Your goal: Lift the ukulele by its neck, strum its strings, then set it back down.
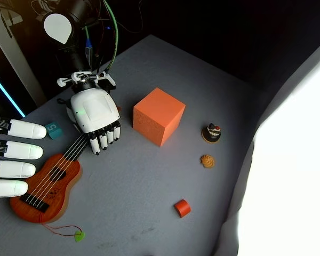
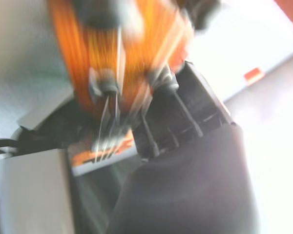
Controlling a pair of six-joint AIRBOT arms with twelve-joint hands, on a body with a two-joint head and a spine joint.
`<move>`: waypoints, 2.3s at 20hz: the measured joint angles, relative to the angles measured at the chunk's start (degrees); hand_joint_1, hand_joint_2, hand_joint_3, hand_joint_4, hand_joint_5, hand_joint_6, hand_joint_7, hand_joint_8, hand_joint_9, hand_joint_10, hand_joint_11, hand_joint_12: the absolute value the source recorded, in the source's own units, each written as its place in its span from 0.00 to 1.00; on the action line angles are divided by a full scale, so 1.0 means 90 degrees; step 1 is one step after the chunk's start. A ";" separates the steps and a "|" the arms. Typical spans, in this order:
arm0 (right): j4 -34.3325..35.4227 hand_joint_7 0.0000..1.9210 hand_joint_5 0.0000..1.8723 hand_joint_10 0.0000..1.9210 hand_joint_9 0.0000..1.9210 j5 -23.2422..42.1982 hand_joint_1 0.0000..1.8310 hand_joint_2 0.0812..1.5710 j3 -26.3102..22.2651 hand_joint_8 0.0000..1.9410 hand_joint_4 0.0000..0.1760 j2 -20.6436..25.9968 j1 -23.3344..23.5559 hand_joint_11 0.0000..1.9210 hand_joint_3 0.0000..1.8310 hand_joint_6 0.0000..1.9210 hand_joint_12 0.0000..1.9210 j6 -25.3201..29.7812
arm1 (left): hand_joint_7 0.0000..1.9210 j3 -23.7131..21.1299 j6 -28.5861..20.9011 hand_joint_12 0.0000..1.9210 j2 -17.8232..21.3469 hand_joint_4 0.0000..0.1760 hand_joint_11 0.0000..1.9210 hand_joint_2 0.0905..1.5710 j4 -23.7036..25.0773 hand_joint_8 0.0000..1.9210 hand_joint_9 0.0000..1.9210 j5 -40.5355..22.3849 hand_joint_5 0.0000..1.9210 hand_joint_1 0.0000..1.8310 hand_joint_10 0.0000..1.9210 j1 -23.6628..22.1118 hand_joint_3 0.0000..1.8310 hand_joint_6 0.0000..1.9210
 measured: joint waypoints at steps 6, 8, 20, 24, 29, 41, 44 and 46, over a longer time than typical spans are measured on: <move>-0.0002 0.06 0.06 0.00 0.06 0.0002 0.00 0.83 0.0000 0.00 0.00 0.0000 0.0000 0.00 0.00 0.00 0.08 0.0000 | 0.21 0.0027 -0.0231 0.61 -0.0005 0.30 0.01 0.69 0.0461 0.02 0.19 -0.0019 0.16 0.48 0.15 0.0002 0.00 0.03; -0.0002 0.06 0.06 0.00 0.05 0.0002 0.00 0.83 0.0000 0.00 0.00 0.0000 0.0000 0.00 0.00 0.00 0.04 0.0000 | 0.15 0.0039 -0.0248 0.56 -0.0005 0.39 0.00 0.67 0.0503 0.00 0.16 -0.0034 0.13 0.46 0.06 0.0002 0.00 0.01; -0.0002 0.09 0.08 0.02 0.08 0.0002 0.01 0.82 -0.0012 0.01 0.00 -0.0012 0.0000 0.00 0.00 0.01 0.10 -0.0005 | 0.00 0.0423 -0.0168 0.09 0.0138 0.51 0.00 0.57 0.1066 0.00 0.00 -0.1022 0.00 0.12 0.00 -0.0202 0.00 0.00; -0.0005 0.10 0.08 0.02 0.10 0.0002 0.00 0.82 -0.0012 0.01 0.00 -0.0012 0.0000 0.00 0.00 0.00 0.22 -0.0007 | 0.34 0.0605 -0.0107 0.55 0.0376 0.00 0.08 0.72 0.1608 0.03 0.32 -0.1671 0.25 0.05 0.06 -0.0498 0.00 0.03; -0.0554 0.45 0.42 0.79 0.37 0.0151 0.08 0.82 -0.0015 0.57 0.00 -0.0017 -0.0066 0.23 0.00 0.53 0.99 -0.0019 | 0.70 0.0738 -0.0109 0.57 0.0658 0.00 0.51 0.79 0.2062 0.05 0.68 -0.2888 0.60 0.00 0.17 -0.1013 0.00 0.03; -0.0556 0.58 0.50 0.79 0.53 0.0194 0.03 0.84 -0.0019 0.58 0.00 -0.0027 -0.0066 0.40 0.00 0.54 1.00 -0.0022 | 0.65 0.0831 0.0189 0.92 0.1443 0.00 0.45 0.81 0.2339 0.42 0.58 -0.4857 0.62 0.02 0.67 -0.2378 0.00 0.19; -0.0556 0.55 0.45 0.81 0.51 0.0192 0.03 0.84 -0.0019 0.62 0.00 -0.0027 -0.0066 0.36 0.00 0.61 1.00 -0.0022 | 0.60 0.0874 0.0189 0.96 0.1484 0.00 0.40 0.81 0.2356 0.47 0.54 -0.5051 0.55 0.00 0.72 -0.2528 0.00 0.31; -0.0556 0.51 0.42 0.87 0.47 0.0194 0.01 0.85 -0.0019 0.67 0.00 -0.0027 -0.0066 0.35 0.00 0.66 1.00 -0.0022 | 0.59 0.0886 0.0148 0.99 0.1520 0.00 0.42 0.81 0.2370 0.54 0.55 -0.5190 0.56 0.02 0.79 -0.2620 0.00 0.29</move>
